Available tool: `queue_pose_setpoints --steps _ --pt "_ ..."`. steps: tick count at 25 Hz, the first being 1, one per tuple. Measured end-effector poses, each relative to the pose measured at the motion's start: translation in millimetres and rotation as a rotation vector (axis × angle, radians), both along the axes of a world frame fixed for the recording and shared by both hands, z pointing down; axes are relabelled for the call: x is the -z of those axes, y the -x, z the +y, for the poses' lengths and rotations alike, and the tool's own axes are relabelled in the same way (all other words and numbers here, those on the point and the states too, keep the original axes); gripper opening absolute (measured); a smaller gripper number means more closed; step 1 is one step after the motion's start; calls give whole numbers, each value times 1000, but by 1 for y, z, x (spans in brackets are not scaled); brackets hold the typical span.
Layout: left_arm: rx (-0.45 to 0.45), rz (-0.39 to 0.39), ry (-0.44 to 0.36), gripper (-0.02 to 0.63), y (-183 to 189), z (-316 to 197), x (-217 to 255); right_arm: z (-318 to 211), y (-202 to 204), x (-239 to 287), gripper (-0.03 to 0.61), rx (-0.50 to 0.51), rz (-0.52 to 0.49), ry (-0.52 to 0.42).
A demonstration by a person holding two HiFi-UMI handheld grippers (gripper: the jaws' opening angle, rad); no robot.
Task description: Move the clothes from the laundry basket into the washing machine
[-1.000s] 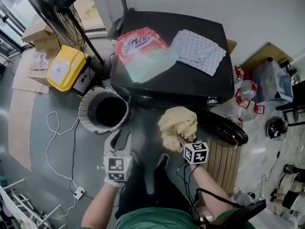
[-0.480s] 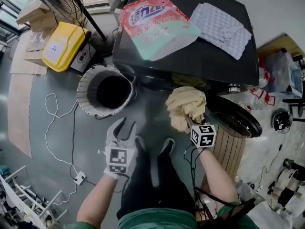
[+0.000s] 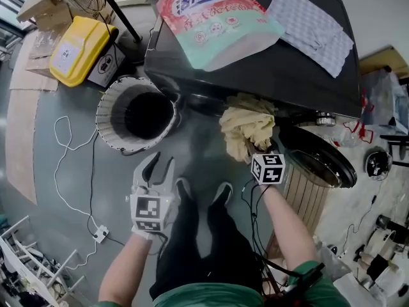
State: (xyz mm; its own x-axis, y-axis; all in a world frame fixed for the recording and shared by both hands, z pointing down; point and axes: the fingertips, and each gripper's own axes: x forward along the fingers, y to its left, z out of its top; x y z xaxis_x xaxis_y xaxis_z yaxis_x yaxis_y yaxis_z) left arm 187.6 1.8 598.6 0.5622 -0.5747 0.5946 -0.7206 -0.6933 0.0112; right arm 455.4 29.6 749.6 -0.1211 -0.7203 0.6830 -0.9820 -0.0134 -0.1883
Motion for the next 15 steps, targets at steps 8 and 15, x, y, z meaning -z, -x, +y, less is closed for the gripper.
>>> queue_pose_setpoints --steps 8,15 --pt "8 -13 14 141 3 -3 -35 -46 -15 -28 170 -33 11 -53" --pt "48 31 20 141 10 -21 -66 -74 -30 -47 172 -68 31 -104"
